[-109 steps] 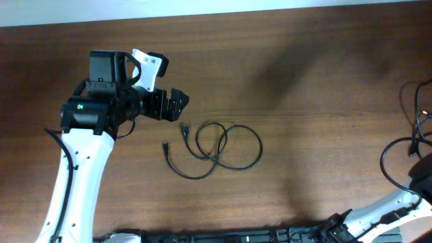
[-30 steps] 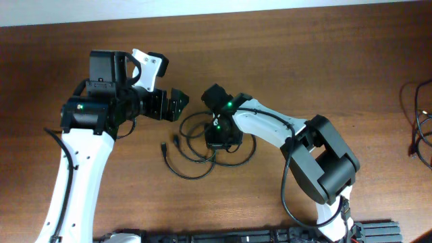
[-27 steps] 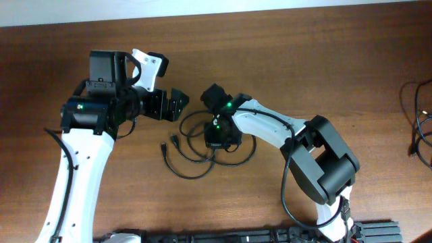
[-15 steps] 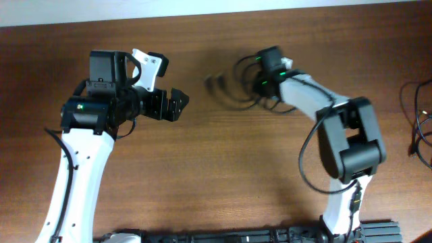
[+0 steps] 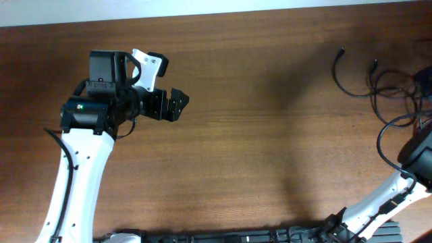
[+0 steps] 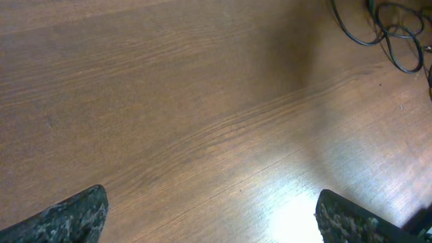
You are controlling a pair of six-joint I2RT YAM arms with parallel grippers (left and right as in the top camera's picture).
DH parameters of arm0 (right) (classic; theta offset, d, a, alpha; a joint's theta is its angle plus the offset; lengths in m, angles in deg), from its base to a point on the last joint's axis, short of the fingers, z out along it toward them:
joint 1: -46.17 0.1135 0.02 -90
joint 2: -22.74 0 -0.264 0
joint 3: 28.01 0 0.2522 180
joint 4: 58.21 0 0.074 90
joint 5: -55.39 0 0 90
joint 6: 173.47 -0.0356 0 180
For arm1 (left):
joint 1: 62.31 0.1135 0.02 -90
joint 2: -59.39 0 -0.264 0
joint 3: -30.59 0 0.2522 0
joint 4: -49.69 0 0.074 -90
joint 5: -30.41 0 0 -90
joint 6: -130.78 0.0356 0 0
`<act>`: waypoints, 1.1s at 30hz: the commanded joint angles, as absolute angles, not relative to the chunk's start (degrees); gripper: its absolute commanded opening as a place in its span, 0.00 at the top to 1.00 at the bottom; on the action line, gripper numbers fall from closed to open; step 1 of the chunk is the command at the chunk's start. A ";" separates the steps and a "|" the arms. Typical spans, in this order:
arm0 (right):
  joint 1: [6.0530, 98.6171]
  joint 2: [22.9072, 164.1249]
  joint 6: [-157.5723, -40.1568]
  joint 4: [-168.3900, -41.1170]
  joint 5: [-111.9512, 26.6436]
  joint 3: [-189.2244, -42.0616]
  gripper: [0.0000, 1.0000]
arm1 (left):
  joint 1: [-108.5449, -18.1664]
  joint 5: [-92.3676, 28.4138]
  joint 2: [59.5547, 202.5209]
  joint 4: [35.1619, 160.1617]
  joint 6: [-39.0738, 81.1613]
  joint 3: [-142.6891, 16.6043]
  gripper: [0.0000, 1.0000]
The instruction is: Untangle cables
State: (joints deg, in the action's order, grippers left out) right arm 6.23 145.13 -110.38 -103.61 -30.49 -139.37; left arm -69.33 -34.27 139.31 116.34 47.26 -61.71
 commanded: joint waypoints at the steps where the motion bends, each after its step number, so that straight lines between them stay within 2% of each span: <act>1: 6.16 145.15 -105.99 -108.98 -33.44 -152.09 0.81 | -69.01 -33.49 138.76 116.23 48.40 -61.97 0.01; 2: 6.49 145.15 -103.19 -111.28 -36.26 -156.59 0.76 | -69.01 -33.49 138.76 116.23 48.40 -61.97 0.01; 4: 7.23 145.15 -102.10 -116.70 -37.66 -164.15 0.59 | -69.01 -33.49 138.76 116.23 48.40 -61.97 0.01; 6: 8.22 145.15 -102.08 -123.47 -38.38 -172.57 0.31 | -69.01 -33.49 138.76 116.23 48.40 -61.97 0.01; 11: 10.97 145.11 -102.08 -134.62 -44.85 -184.11 0.13 | -69.01 -33.49 138.76 116.23 48.40 -61.97 0.01; 19: 25.53 144.83 -95.24 -148.98 -46.64 -190.89 0.12 | -69.01 -33.49 138.76 116.23 48.40 -61.97 0.02; 21: 29.94 144.83 -95.28 -149.86 -46.66 -190.89 0.10 | -69.01 -33.49 138.76 116.23 48.40 -61.97 0.02; 22: 33.05 144.83 -95.28 -150.25 -46.66 -190.89 0.02 | -69.01 -33.49 138.76 116.23 48.40 -61.97 0.02; 26: 43.49 144.85 -95.26 -152.39 -46.64 -190.82 0.01 | -69.01 -33.49 138.76 116.23 48.40 -61.97 0.01; 33: 54.18 144.85 -95.28 -152.37 -46.64 -190.82 0.01 | -69.01 -33.49 138.76 116.23 48.40 -61.97 0.02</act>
